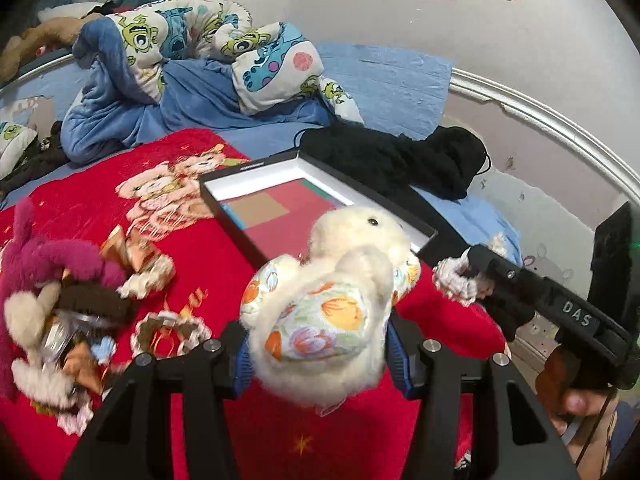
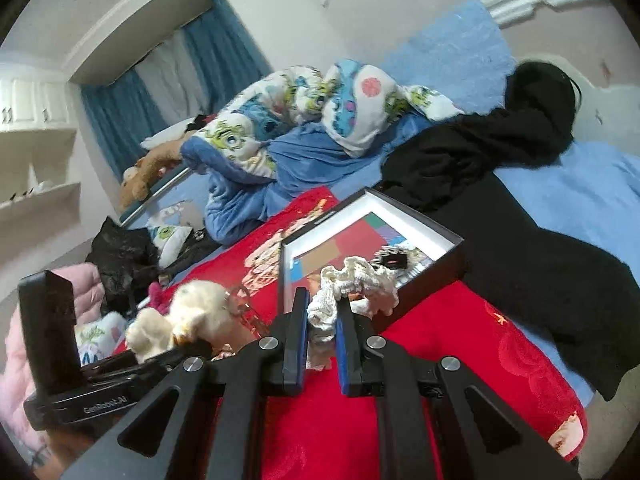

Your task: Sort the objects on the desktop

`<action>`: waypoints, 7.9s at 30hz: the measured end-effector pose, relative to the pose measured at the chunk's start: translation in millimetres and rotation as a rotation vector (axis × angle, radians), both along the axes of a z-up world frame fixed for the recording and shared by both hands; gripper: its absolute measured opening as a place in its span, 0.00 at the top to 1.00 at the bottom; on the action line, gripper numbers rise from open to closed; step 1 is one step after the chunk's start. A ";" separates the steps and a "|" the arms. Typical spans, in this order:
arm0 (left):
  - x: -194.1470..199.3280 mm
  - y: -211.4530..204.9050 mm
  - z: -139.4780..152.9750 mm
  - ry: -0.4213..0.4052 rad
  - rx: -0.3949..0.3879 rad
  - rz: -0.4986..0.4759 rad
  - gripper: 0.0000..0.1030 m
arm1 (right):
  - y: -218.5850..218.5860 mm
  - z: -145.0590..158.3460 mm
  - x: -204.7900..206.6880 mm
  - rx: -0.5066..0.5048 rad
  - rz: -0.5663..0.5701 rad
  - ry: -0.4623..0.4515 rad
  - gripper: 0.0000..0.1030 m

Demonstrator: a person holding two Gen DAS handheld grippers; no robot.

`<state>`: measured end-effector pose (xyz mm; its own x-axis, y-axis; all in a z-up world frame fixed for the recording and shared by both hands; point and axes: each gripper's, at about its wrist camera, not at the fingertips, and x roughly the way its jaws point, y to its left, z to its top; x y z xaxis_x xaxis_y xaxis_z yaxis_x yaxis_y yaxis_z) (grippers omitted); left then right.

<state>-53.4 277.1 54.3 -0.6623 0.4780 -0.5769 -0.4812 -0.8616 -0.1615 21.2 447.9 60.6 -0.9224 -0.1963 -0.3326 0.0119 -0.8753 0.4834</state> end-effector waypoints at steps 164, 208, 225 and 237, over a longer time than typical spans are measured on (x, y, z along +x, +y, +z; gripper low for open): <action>-114.8 46.9 -57.6 0.138 0.063 0.076 0.00 | 9.6 -11.9 -113.2 0.088 -0.250 -0.142 0.00; -14.9 -257.9 -18.9 0.031 -0.090 0.566 0.00 | -190.7 12.8 -130.7 0.166 0.140 -0.035 0.00; -17.3 -264.1 -63.8 -0.098 -0.083 0.548 0.00 | -253.6 -7.3 -142.4 0.357 0.321 -0.055 0.00; -37.4 -248.9 -73.5 -0.060 -0.179 0.535 0.00 | -282.2 -32.3 -152.9 0.469 0.595 -0.051 0.30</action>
<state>-90.8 28.3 -19.2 -0.7486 -0.0238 -0.6625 0.0351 -0.9994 -0.0038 -131.7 165.7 28.2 -0.6865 -0.4835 -0.5432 0.5338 -0.8422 0.0750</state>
